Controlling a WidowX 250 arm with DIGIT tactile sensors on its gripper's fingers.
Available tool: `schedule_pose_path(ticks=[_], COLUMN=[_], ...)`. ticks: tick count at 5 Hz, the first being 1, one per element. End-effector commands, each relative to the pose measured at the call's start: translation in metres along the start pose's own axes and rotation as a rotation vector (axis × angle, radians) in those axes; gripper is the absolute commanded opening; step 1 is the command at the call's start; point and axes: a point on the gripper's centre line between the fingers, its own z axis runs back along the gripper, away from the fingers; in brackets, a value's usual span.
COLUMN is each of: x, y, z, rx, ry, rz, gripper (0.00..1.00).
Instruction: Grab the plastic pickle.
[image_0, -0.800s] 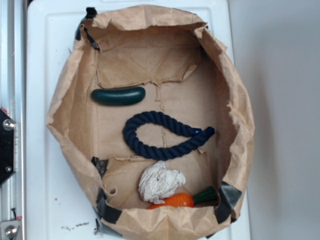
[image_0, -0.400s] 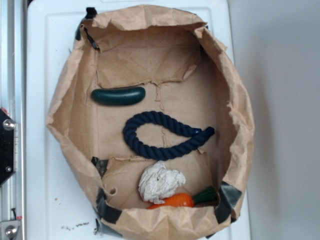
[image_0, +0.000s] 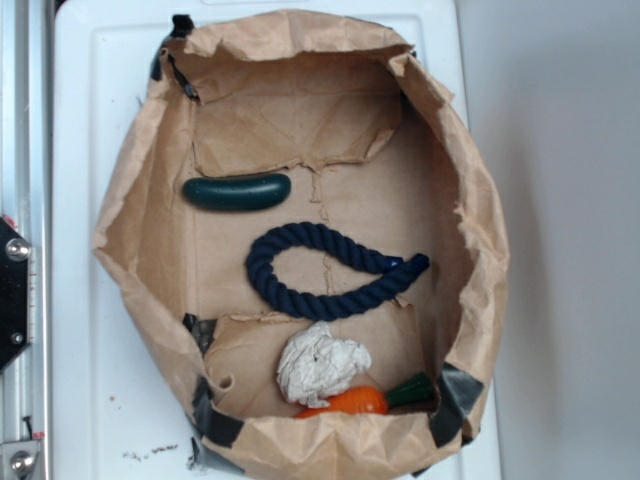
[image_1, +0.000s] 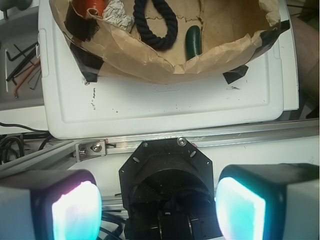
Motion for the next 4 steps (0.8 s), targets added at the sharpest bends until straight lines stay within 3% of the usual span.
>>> schedule_pose_path(ticks=[1, 2, 3, 4], x=[0.041, 0.070, 0.105, 0.121], y=[0.000, 0.009, 0.021, 0.054], z=[0.000, -0.005, -0.020, -0.038], rx=[-0.008, -0.007, 0.033, 0.029], ry=[-0.055, -0.080, -0.080, -0.115], rz=[-0.018, 0.015, 0.027, -0.063], gripper=[1.00, 1.00, 1.00, 1.00])
